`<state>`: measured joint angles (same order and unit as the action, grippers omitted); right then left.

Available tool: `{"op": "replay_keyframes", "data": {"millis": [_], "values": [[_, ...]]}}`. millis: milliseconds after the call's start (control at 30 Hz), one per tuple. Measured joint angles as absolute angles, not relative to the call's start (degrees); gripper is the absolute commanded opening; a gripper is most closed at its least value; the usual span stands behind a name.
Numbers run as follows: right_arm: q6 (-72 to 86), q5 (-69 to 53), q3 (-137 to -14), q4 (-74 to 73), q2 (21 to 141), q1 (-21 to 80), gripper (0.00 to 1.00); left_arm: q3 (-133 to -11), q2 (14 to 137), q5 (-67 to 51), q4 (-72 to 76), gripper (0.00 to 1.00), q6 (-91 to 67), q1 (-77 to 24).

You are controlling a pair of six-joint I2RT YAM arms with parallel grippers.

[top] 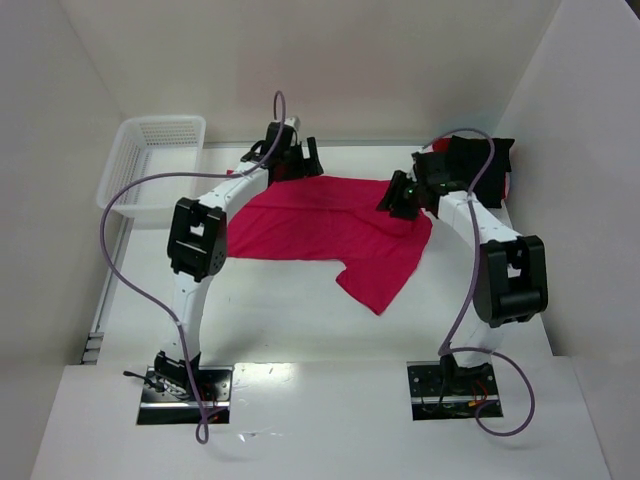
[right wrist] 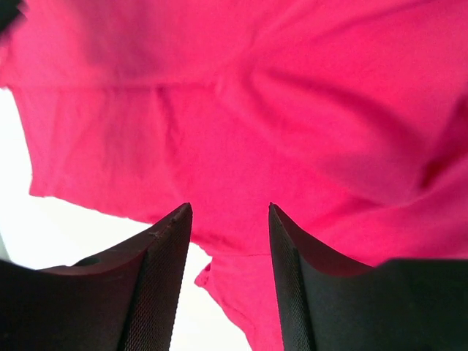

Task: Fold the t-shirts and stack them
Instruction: Fold the flattened tshirt in 1/3 of the way

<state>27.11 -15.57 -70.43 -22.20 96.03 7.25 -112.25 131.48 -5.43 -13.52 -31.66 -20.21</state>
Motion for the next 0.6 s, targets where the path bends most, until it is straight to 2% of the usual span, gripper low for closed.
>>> {"op": "replay_keyframes", "data": {"millis": [167, 467, 600], "values": [[27.1, -10.9, -69.9, -22.6, 97.1, 11.9, 0.51, -114.4, 131.5, 2.8, -18.6, 0.99, -28.0, -22.1], [27.1, -3.1, -70.1, -24.0, 102.0, 12.4, 0.51, -114.1, 133.2, 11.4, -24.0, 0.99, -24.9, -21.6], [26.6, -0.4, -70.9, -24.6, 105.3, 13.5, 0.58, -114.1, 134.1, 12.7, -25.3, 0.99, -24.0, -21.3]]}}
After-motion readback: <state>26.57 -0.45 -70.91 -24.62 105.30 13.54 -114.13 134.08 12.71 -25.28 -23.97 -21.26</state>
